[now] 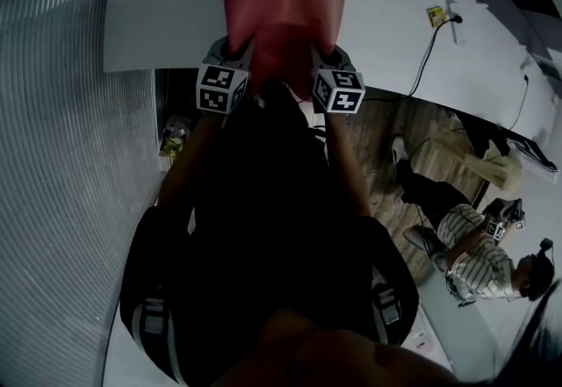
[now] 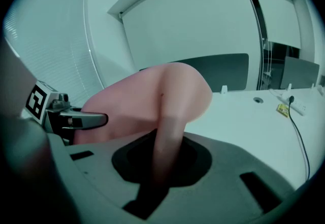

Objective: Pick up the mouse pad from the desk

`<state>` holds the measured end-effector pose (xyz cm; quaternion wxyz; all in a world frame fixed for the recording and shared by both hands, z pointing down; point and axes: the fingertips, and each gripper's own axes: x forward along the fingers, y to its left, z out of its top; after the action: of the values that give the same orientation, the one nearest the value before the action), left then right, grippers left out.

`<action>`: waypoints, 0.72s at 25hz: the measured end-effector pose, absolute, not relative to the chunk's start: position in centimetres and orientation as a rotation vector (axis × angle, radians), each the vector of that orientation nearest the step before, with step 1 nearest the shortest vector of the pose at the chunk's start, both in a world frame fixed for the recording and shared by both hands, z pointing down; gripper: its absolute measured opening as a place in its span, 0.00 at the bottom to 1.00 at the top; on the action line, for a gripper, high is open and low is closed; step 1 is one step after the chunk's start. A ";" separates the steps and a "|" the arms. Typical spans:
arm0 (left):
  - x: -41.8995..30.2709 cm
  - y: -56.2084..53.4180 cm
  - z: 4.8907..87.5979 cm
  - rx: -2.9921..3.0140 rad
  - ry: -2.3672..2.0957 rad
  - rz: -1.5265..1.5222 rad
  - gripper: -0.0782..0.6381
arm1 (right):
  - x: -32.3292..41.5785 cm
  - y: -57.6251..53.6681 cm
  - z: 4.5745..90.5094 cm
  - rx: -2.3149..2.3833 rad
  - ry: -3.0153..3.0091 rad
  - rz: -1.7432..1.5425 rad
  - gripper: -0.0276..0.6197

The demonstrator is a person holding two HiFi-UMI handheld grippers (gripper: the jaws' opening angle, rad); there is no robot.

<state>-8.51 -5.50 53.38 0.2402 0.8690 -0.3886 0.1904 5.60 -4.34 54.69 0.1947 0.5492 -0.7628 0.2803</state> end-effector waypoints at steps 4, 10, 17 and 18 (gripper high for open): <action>-8.1 -5.3 50.9 2.432 -1.135 0.477 0.16 | 6.2 -4.3 52.2 1.583 -2.178 0.724 0.10; -7.2 -5.0 47.1 2.468 -1.226 0.383 0.16 | 7.3 -4.1 48.7 1.627 -2.240 0.649 0.10; -5.2 -2.7 43.2 2.530 -1.306 0.297 0.16 | 9.3 -2.2 44.1 1.700 -2.335 0.526 0.10; -4.8 -2.5 42.7 2.541 -1.319 0.283 0.16 | 9.7 -1.9 43.7 1.709 -2.344 0.512 0.10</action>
<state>-4.81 -2.46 42.66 0.1319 0.8755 -0.4545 0.0975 9.73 -1.89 43.68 0.0980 0.5773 -0.7919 0.1731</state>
